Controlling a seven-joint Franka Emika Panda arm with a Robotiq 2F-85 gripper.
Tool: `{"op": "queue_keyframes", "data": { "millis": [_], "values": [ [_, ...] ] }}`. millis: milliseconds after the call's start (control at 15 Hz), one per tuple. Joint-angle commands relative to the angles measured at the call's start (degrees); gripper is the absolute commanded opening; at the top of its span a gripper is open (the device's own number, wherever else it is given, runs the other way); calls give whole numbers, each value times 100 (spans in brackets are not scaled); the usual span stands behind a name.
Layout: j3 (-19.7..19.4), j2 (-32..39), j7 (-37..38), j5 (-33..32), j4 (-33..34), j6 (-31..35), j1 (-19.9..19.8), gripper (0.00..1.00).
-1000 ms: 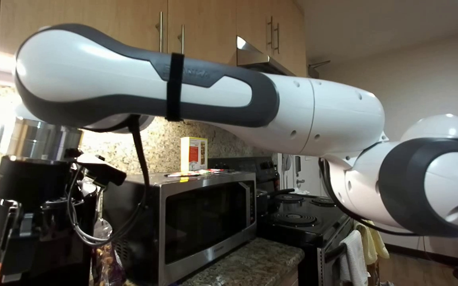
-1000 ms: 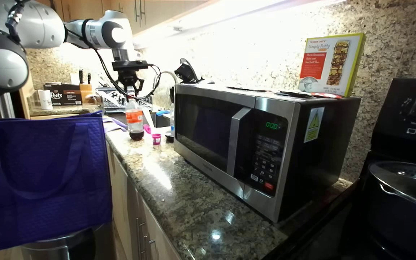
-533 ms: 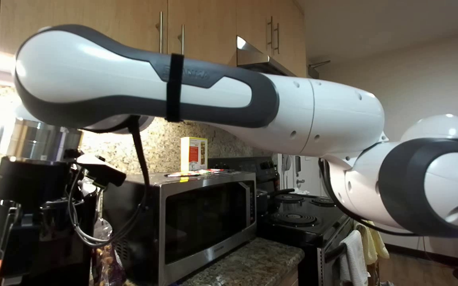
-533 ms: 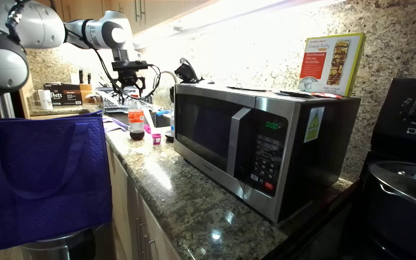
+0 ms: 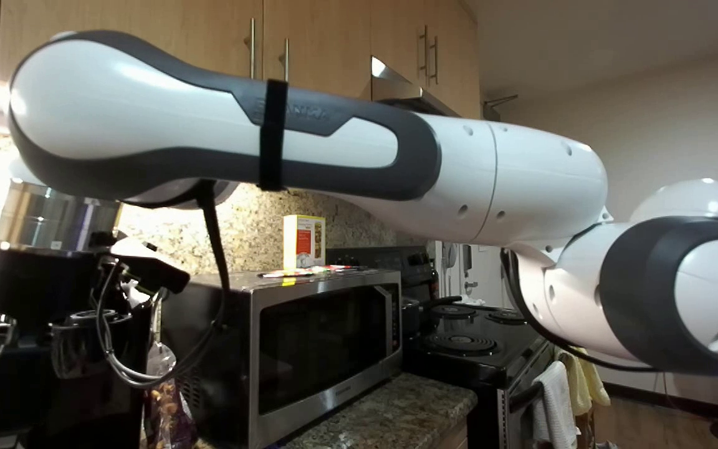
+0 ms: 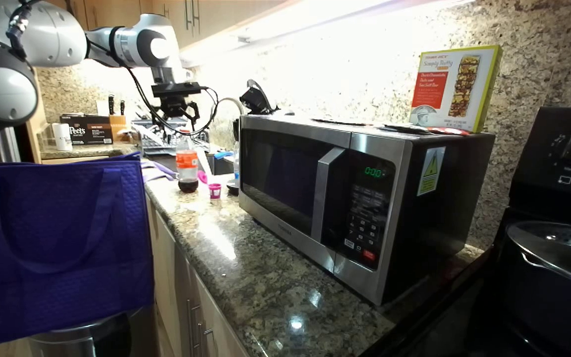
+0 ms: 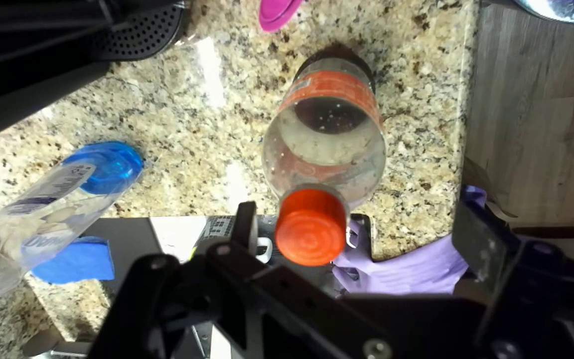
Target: Put the Coca Cola bottle on top of the microwave.
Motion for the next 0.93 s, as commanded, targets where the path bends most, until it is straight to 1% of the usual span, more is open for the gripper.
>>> {"op": "queue_keyframes", "data": {
  "millis": [0, 200, 333, 600, 667, 733, 867],
  "values": [
    [-23, 19, -64, -88, 45, 63, 32, 74],
    [-17, 22, -71, -80, 43, 58, 31, 53],
    [-12, 19, -54, -71, 40, 46, 29, 41],
    [-22, -10, 55, -67, 15, -61, 38, 15],
    [-63, -49, 186, -97, 10, -131, 61, 13],
    [-81, -92, 275, -105, 7, -201, 74, 15],
    [-142, -250, 564, -134, -12, -491, 132, 15]
  ]
}}
